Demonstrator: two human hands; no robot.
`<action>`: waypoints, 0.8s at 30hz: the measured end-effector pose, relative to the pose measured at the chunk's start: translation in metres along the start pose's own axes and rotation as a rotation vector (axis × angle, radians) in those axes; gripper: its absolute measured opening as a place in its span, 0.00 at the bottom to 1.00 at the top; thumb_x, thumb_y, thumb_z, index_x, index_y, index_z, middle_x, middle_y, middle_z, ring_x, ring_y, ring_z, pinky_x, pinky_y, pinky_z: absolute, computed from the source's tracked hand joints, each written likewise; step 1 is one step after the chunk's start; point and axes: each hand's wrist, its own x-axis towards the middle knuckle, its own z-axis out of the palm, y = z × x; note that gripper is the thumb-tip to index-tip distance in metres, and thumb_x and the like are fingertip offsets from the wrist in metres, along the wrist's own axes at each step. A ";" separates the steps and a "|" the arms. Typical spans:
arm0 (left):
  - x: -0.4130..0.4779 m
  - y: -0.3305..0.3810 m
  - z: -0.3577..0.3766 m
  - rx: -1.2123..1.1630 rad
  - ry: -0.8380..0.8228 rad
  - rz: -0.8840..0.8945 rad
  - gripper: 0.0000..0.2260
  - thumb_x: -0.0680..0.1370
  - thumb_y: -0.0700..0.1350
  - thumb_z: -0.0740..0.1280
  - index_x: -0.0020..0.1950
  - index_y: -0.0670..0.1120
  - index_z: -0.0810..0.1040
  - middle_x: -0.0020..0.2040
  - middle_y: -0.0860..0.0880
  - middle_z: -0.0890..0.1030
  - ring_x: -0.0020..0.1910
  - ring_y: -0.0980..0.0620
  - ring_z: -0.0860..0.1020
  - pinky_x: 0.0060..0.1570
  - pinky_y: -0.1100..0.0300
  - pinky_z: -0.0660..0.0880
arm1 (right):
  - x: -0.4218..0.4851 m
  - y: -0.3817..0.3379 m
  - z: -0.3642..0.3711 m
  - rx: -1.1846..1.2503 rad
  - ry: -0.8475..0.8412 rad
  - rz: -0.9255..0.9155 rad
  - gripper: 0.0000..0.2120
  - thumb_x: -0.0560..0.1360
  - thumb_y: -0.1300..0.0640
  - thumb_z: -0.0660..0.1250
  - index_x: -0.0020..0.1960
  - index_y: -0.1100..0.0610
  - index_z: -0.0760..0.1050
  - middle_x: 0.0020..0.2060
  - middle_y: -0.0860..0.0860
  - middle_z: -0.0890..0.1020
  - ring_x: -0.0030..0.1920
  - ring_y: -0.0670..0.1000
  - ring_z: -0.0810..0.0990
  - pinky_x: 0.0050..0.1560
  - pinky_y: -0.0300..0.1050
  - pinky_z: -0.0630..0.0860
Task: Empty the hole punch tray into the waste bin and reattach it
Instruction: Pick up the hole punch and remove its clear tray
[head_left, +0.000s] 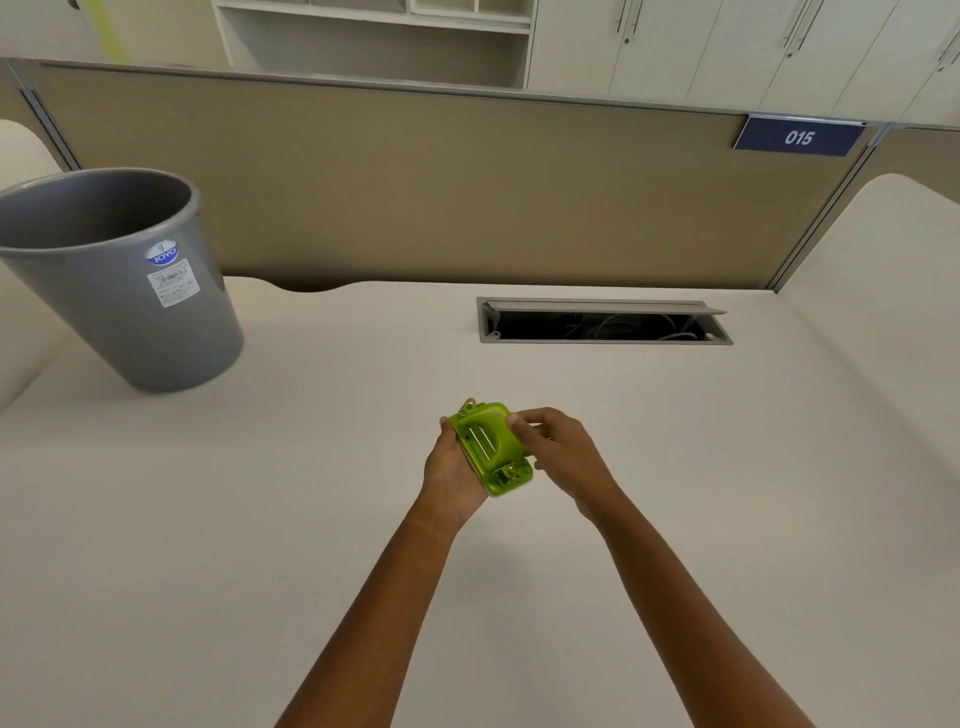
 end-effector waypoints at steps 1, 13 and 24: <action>0.000 -0.002 0.000 0.010 -0.010 -0.007 0.20 0.82 0.55 0.44 0.49 0.53 0.75 0.37 0.48 0.86 0.37 0.48 0.84 0.36 0.53 0.81 | 0.002 -0.001 0.003 -0.055 -0.021 0.011 0.17 0.74 0.50 0.65 0.57 0.60 0.75 0.48 0.55 0.80 0.47 0.51 0.77 0.44 0.41 0.73; 0.003 -0.007 -0.007 0.065 -0.041 -0.077 0.24 0.81 0.57 0.43 0.56 0.49 0.74 0.37 0.46 0.87 0.35 0.49 0.85 0.45 0.50 0.76 | 0.007 -0.004 -0.006 0.370 -0.191 0.195 0.12 0.78 0.62 0.59 0.37 0.59 0.73 0.29 0.52 0.75 0.29 0.47 0.75 0.32 0.38 0.72; 0.001 -0.012 0.001 -0.071 -0.102 -0.083 0.26 0.81 0.55 0.48 0.42 0.48 0.84 0.37 0.44 0.86 0.33 0.46 0.85 0.32 0.48 0.81 | 0.005 0.004 -0.027 1.004 -0.243 0.350 0.04 0.57 0.65 0.76 0.32 0.65 0.84 0.32 0.59 0.85 0.30 0.55 0.85 0.33 0.46 0.82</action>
